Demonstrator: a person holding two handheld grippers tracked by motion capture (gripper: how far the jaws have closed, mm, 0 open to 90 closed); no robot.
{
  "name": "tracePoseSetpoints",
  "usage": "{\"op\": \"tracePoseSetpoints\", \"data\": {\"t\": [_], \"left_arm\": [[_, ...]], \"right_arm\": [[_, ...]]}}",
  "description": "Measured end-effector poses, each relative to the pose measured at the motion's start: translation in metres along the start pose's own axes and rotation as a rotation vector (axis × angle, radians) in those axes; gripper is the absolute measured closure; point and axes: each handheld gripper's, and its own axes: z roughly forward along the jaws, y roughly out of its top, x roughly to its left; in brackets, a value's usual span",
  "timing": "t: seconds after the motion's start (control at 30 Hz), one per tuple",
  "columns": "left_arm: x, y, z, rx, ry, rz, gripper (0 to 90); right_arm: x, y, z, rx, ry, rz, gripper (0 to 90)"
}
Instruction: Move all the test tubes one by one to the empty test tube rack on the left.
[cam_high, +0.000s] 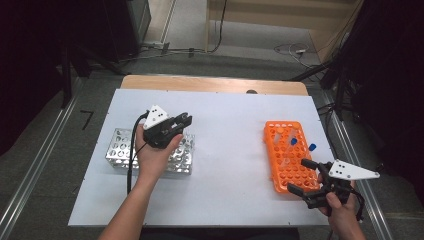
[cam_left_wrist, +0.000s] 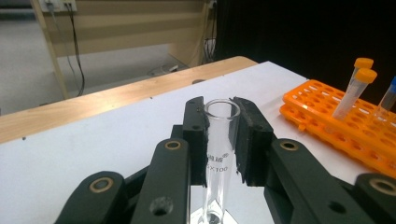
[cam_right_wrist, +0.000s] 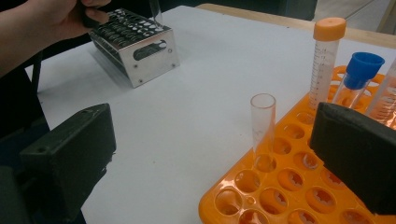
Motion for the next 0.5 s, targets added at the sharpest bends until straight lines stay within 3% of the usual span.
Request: {"op": "tracePoseSetpoints", "data": {"t": [0.5], "left_arm": [[-0.0043, -0.0106, 0.0063, 0.121, 0.030, 0.019, 76.2]], "right_arm": [[-0.0038, -0.0026, 0.0013, 0.008, -0.019, 0.009, 0.0]]}}
